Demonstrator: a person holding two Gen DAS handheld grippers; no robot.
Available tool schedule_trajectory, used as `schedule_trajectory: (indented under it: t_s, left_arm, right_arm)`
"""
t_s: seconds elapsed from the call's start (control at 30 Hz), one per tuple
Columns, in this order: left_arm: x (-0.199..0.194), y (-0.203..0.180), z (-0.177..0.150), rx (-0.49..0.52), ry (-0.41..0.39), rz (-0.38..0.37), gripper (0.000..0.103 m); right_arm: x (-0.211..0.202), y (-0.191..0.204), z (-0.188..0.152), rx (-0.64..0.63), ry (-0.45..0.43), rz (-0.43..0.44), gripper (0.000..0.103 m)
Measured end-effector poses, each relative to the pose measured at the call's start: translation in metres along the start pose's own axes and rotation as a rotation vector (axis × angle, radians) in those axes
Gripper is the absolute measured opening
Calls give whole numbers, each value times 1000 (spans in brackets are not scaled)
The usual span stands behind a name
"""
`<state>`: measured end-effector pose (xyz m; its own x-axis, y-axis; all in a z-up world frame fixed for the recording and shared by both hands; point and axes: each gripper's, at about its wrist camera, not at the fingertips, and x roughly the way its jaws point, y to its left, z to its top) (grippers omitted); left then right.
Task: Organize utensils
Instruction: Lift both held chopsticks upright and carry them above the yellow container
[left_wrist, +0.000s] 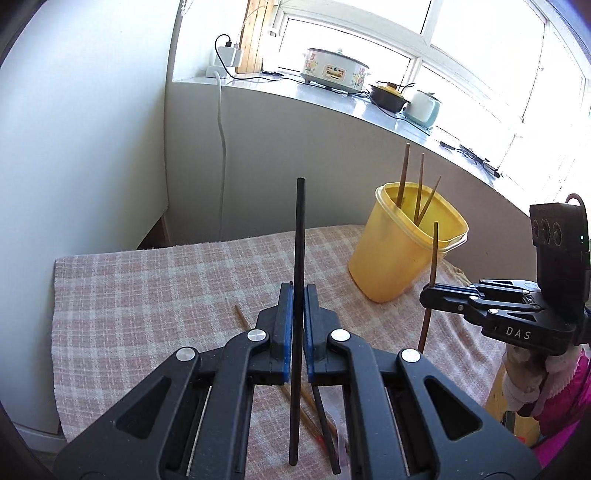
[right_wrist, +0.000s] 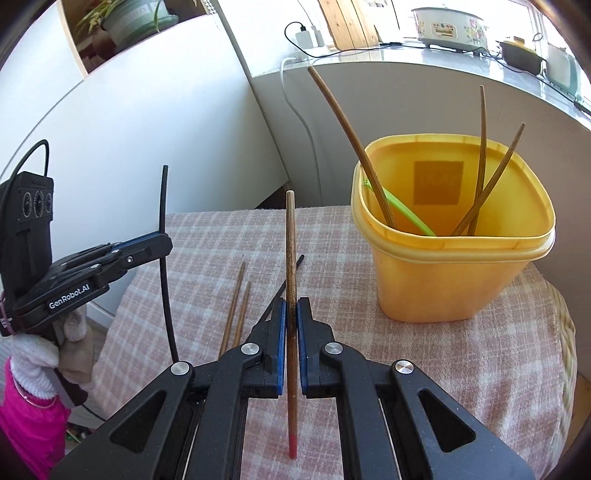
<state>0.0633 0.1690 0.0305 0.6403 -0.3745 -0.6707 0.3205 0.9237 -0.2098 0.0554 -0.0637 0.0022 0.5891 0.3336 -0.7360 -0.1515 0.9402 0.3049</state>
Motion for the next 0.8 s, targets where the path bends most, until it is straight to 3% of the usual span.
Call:
schedule_trajectory:
  t_s: [0.4,0.67,0.73,0.8]
  left_arm:
    - [-25,-22,11,46,-83,6,3]
    - [32,-10,9,18,63,32,4]
    - [51,-7,9,11,106,41,13]
    - [74,-5,10,12,161,35,14]
  right_arm:
    - [-30,1,4,-22,-87,-9,4]
    - [-30,-2,-1,-13,-89,-15,4]
    - [-32,-3,-2,-8,-92,-13,4]
    - [-34,-4,-3,-5,-94,-15,4]
